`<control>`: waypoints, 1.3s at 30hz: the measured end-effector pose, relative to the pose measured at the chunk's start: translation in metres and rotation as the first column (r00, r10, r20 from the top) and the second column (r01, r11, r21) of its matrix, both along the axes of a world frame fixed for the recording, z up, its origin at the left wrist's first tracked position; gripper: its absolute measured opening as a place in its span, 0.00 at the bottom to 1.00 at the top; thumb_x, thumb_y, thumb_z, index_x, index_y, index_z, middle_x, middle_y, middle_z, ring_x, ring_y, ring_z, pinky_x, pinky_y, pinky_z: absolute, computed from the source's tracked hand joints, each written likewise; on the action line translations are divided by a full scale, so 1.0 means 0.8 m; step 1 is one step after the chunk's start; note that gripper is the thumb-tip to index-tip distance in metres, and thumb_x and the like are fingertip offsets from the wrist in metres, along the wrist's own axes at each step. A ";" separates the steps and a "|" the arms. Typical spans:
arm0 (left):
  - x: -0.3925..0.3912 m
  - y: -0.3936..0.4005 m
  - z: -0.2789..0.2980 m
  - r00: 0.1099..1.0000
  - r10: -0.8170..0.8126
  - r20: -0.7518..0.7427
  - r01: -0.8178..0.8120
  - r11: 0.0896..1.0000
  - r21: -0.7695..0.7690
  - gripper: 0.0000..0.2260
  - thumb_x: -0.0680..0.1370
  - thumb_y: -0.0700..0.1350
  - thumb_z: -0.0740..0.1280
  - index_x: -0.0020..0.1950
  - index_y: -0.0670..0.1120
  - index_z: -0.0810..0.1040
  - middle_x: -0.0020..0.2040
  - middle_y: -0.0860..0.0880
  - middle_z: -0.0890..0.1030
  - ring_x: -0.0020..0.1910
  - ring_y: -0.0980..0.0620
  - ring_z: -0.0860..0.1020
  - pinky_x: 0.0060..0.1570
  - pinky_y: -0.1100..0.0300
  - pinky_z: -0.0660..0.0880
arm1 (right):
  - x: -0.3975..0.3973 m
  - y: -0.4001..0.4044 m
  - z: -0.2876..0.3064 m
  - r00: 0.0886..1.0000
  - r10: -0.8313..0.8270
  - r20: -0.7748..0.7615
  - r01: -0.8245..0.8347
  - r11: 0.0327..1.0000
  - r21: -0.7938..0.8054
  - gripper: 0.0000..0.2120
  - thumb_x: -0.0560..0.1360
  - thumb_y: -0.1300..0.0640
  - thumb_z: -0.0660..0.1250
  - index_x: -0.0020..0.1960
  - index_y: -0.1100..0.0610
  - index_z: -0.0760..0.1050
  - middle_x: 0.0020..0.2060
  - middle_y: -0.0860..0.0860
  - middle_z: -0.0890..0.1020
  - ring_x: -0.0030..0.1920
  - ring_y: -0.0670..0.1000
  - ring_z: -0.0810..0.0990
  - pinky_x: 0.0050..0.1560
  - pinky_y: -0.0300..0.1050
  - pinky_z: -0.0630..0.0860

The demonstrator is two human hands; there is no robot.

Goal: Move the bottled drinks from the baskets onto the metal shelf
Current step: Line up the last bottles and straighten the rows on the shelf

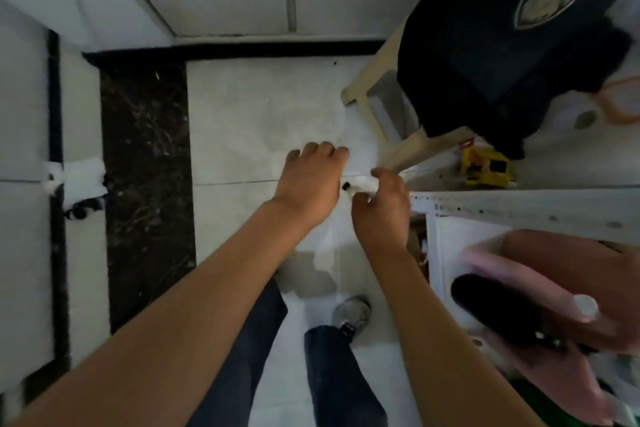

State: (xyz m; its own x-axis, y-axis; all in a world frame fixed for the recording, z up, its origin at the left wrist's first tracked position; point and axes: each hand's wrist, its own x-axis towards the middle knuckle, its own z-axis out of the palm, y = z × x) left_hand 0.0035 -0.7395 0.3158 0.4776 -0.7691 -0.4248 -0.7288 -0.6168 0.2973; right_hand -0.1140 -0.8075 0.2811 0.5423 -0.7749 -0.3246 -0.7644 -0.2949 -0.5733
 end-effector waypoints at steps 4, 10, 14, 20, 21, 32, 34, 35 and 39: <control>0.000 0.001 -0.107 0.998 -0.024 -0.054 0.025 0.999 0.024 0.26 0.76 0.35 0.59 0.75 0.46 0.64 0.72 0.43 0.67 0.70 0.42 0.65 0.66 0.47 0.65 | -0.019 -0.011 -0.126 0.996 -0.002 -0.084 0.003 1.000 0.011 0.20 0.74 0.68 0.64 0.66 0.63 0.74 0.62 0.60 0.78 0.64 0.59 0.74 0.67 0.53 0.70; -0.023 0.019 -0.249 0.981 0.037 -0.190 -0.010 0.990 0.139 0.29 0.78 0.35 0.58 0.79 0.47 0.55 0.79 0.44 0.56 0.76 0.44 0.57 0.72 0.49 0.58 | -0.052 -0.020 -0.302 0.951 0.093 -0.294 -0.071 0.994 0.083 0.23 0.74 0.69 0.62 0.68 0.59 0.72 0.66 0.58 0.76 0.66 0.60 0.74 0.66 0.55 0.72; -0.041 0.028 -0.330 0.967 0.085 -0.242 -0.044 0.984 0.171 0.30 0.80 0.38 0.57 0.80 0.49 0.48 0.80 0.46 0.43 0.79 0.45 0.45 0.74 0.50 0.54 | -0.066 -0.029 -0.401 0.879 0.237 -0.415 -0.211 0.971 0.109 0.25 0.74 0.70 0.64 0.71 0.59 0.70 0.68 0.60 0.74 0.66 0.62 0.74 0.65 0.55 0.72; -0.060 0.032 -0.426 0.959 0.006 -0.285 0.062 0.971 0.229 0.31 0.82 0.43 0.56 0.80 0.49 0.42 0.80 0.46 0.40 0.79 0.46 0.44 0.73 0.50 0.58 | -0.070 -0.060 -0.514 0.845 0.172 -0.507 -0.130 0.984 0.119 0.28 0.77 0.68 0.63 0.75 0.60 0.64 0.72 0.60 0.69 0.69 0.63 0.71 0.67 0.57 0.71; -0.062 0.033 -0.439 0.958 -0.004 -0.287 0.078 0.966 0.247 0.31 0.82 0.44 0.56 0.80 0.48 0.41 0.80 0.46 0.40 0.79 0.45 0.44 0.73 0.49 0.59 | -0.066 -0.066 -0.530 0.844 0.156 -0.514 -0.115 0.987 0.111 0.28 0.77 0.68 0.63 0.76 0.60 0.63 0.72 0.59 0.68 0.70 0.62 0.70 0.67 0.56 0.70; -0.085 0.030 -0.484 0.954 -0.044 -0.296 0.149 0.928 0.343 0.30 0.81 0.45 0.57 0.80 0.46 0.46 0.80 0.44 0.43 0.78 0.43 0.47 0.70 0.47 0.62 | -0.068 -0.093 -0.615 0.719 0.245 -0.650 -0.282 0.958 0.050 0.28 0.79 0.58 0.67 0.74 0.63 0.60 0.68 0.63 0.71 0.67 0.64 0.71 0.66 0.58 0.68; -0.079 0.018 -0.481 0.960 -0.042 -0.276 0.142 0.926 0.351 0.30 0.81 0.45 0.58 0.80 0.45 0.47 0.80 0.43 0.45 0.78 0.43 0.48 0.70 0.47 0.62 | -0.071 -0.086 -0.616 0.714 0.251 -0.654 -0.265 0.961 0.080 0.30 0.79 0.58 0.67 0.76 0.64 0.58 0.68 0.63 0.71 0.67 0.63 0.71 0.63 0.57 0.69; -0.078 0.012 -0.479 0.963 -0.044 -0.266 0.142 0.922 0.360 0.30 0.81 0.44 0.58 0.80 0.45 0.47 0.80 0.43 0.45 0.78 0.43 0.48 0.70 0.47 0.61 | -0.074 -0.082 -0.616 0.721 0.248 -0.646 -0.248 0.964 0.093 0.30 0.79 0.59 0.67 0.76 0.64 0.57 0.68 0.63 0.71 0.67 0.63 0.72 0.63 0.57 0.69; -0.082 -0.009 -0.469 0.966 -0.092 -0.243 0.180 0.910 0.373 0.32 0.81 0.44 0.59 0.80 0.44 0.44 0.80 0.43 0.44 0.79 0.43 0.45 0.73 0.48 0.57 | -0.081 -0.072 -0.610 0.755 0.273 -0.597 -0.238 0.961 0.139 0.29 0.78 0.62 0.68 0.74 0.65 0.59 0.67 0.63 0.72 0.66 0.64 0.73 0.61 0.58 0.72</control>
